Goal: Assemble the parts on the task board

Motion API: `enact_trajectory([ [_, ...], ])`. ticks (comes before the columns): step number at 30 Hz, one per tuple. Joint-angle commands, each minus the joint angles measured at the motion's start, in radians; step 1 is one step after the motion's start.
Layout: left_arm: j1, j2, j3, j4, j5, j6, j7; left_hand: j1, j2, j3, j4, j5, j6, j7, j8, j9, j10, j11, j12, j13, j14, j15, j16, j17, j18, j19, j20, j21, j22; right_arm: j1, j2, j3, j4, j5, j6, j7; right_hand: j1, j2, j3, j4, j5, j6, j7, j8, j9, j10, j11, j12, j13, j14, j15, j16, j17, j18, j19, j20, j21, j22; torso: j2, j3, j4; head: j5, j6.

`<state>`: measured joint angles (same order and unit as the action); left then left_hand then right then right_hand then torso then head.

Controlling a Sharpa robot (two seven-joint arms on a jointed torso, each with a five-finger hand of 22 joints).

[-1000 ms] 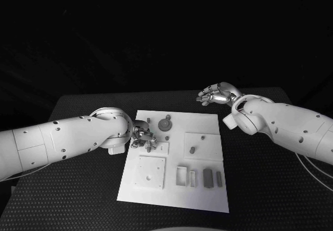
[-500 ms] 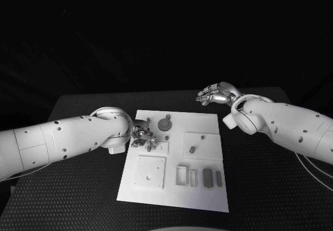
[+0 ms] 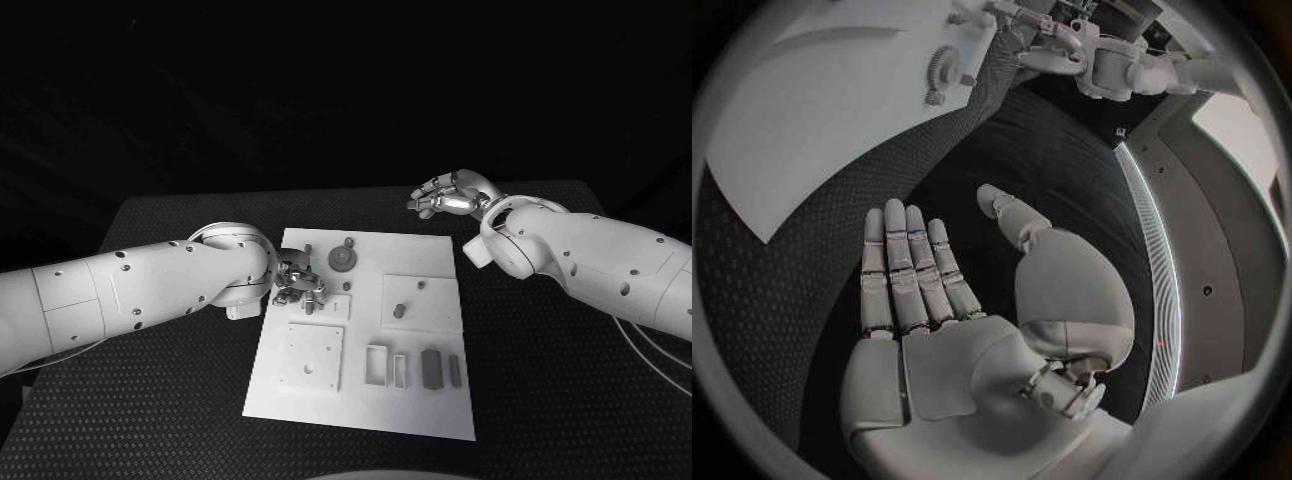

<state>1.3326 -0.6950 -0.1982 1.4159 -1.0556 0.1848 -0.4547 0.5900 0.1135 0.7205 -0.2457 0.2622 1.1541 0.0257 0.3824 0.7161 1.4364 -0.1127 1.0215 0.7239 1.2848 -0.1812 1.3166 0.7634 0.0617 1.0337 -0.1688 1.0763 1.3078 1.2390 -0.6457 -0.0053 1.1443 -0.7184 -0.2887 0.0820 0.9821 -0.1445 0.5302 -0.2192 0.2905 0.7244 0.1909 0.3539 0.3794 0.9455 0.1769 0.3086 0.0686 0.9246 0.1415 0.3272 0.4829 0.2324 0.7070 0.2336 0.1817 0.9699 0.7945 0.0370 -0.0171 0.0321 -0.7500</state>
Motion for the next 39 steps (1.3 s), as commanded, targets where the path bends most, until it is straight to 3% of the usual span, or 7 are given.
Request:
enact_trajectory([
  [1,-0.001,0.002,0.000,0.001,-0.005,0.001,0.007,0.044,0.031,0.011,-0.004,0.002,0.095,-0.047,0.003,0.001,-0.029,-0.019,0.004,-0.002,-0.001,-0.005,0.005,-0.001,0.016,-0.010,-0.095,0.006,0.016,0.000,0.000,0.000,0.002,0.002,0.013,0.012,-0.009,0.000,-0.004,0.004,0.004,0.006,0.014,0.007,-0.001,0.006,-0.003,-0.003,-0.001,0.000,0.005,-0.005,-0.002,0.007,-0.004,0.000,-0.006,0.001,0.000,0.0004,0.0003,-0.001,-0.002],
  [39,-0.006,-0.003,-0.001,0.005,-0.005,0.006,0.005,0.048,0.031,0.010,-0.001,-0.003,0.091,-0.046,0.001,0.001,-0.030,-0.018,0.005,-0.004,-0.002,-0.005,0.005,-0.003,0.016,-0.012,-0.094,0.005,0.016,-0.001,-0.001,0.000,0.002,0.002,0.013,0.012,-0.008,0.001,-0.004,0.004,0.004,0.006,0.014,0.007,-0.002,0.007,-0.003,-0.005,-0.001,0.000,0.005,-0.005,-0.002,0.007,-0.003,0.000,-0.008,0.003,0.000,0.0004,0.0003,-0.001,-0.002],
])
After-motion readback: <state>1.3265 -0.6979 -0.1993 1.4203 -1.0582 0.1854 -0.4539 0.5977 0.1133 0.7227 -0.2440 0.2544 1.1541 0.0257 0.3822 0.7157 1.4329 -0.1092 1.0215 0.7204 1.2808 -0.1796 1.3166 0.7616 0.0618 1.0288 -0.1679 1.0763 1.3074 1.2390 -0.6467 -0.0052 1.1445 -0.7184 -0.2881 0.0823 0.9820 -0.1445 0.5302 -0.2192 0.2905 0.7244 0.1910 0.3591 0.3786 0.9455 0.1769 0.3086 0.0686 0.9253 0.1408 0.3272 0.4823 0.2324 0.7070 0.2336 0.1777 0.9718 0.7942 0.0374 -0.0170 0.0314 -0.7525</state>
